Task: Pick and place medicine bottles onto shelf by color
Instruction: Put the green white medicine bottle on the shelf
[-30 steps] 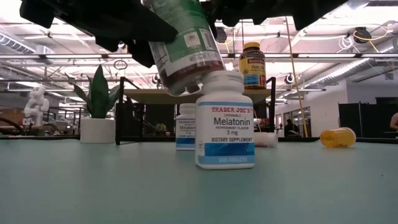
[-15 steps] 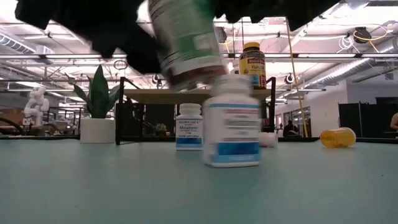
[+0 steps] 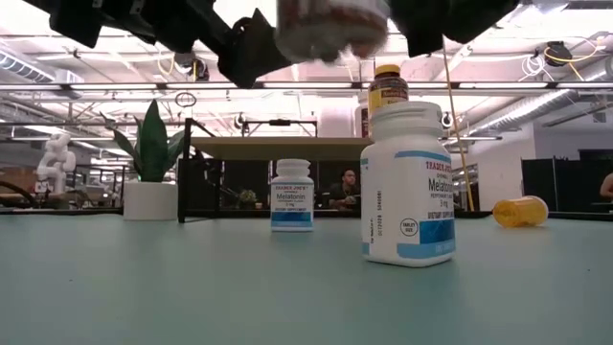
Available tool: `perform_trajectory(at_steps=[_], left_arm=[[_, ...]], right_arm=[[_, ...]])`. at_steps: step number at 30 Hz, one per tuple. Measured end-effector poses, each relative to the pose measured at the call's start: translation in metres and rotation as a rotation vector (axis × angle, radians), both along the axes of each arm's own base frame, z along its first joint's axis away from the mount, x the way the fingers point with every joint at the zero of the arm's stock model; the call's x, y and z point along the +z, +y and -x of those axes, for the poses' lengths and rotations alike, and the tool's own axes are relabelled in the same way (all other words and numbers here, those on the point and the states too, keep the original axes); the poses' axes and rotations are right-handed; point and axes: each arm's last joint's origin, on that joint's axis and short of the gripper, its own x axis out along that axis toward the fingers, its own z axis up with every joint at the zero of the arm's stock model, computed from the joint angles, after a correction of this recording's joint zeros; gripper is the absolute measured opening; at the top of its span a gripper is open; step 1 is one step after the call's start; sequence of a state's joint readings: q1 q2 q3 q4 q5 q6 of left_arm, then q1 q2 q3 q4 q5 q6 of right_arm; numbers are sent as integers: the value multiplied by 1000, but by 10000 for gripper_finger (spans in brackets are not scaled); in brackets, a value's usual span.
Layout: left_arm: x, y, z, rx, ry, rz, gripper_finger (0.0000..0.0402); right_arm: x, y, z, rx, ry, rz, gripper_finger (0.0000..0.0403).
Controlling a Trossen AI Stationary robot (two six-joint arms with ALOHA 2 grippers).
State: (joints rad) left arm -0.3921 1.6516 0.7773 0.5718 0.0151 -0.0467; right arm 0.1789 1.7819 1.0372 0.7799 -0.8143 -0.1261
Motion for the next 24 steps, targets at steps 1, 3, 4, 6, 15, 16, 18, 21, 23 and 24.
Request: perform_trajectory(at_steps=[1, 3, 4, 6, 15, 16, 18, 21, 23, 24], left_arm=[[0, 0, 0, 1, -2, 1, 379], [0, 1, 0, 3, -2, 1, 379], [0, 1, 0, 2, 1, 0, 379], [0, 0, 0, 0, 1, 1, 379], [-2, -5, 3, -72, 32, 12, 379], [-2, -6, 3, -75, 27, 9, 379], [-1, -6, 3, -76, 21, 8, 379], [-1, -5, 3, -71, 14, 1, 379], [0, -5, 2, -58, -6, -8, 379], [1, -5, 2, -57, -16, -10, 379]], right_arm=[[2, 0, 0, 0, -18, 1, 229], [2, 0, 0, 0, -35, 9, 228], [1, 0, 0, 1, -40, 15, 228], [2, 2, 0, 0, -65, 25, 228], [9, 7, 1, -33, -176, 36, 228], [10, 7, 1, -33, -185, 35, 228], [12, 6, 1, -35, -209, 31, 229], [15, 7, 1, -35, -251, 31, 229], [15, 10, 2, -30, -274, 46, 228], [14, 11, 2, -30, -289, 59, 228]])
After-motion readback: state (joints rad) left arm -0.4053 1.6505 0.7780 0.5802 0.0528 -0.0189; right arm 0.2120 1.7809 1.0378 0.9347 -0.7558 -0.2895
